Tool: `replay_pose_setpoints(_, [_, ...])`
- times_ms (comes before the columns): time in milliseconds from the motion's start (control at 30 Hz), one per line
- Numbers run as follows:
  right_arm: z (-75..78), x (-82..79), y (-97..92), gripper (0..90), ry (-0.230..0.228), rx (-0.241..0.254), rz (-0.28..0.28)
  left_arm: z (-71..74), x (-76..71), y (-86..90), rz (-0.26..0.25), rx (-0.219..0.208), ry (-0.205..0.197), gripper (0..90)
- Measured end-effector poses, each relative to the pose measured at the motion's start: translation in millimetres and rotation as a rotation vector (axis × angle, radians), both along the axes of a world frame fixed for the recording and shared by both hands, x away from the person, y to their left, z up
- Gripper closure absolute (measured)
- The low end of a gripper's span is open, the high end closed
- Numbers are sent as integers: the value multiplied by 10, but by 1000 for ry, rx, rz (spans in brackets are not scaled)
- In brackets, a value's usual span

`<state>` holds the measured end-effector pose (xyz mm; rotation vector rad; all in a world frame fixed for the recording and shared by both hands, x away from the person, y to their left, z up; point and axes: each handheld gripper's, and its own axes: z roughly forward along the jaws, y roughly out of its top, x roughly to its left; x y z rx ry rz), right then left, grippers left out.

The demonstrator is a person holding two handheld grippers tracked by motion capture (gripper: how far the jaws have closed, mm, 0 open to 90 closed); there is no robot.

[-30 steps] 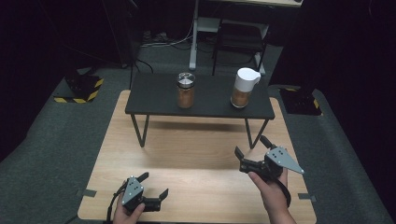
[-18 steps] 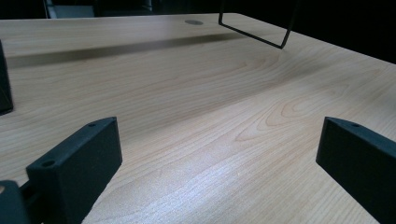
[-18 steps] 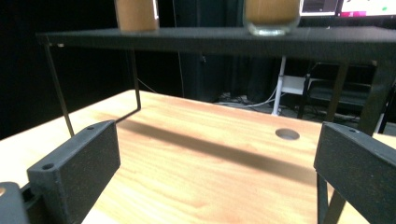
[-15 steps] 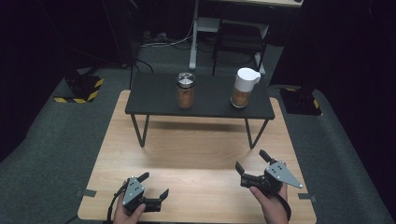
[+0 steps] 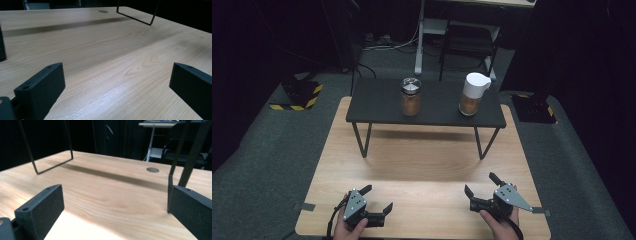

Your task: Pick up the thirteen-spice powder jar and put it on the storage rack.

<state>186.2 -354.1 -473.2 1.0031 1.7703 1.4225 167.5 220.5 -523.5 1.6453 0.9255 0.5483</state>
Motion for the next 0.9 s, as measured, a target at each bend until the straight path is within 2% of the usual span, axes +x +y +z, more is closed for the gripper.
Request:
replay_pose_setpoints(100, [-52,-46,29,0,-1,-31,-23,-1,4,5,-2,-1,1,5])
replay_pose_setpoints(533, [-222,-131,25,0,45,-53,-29,0,2,2,-4,1,-1,5])
replay_pose_setpoints(900, [-267,-165,-15,0,88,-79,-49,-4,-5,0,-4,2,-6,5])
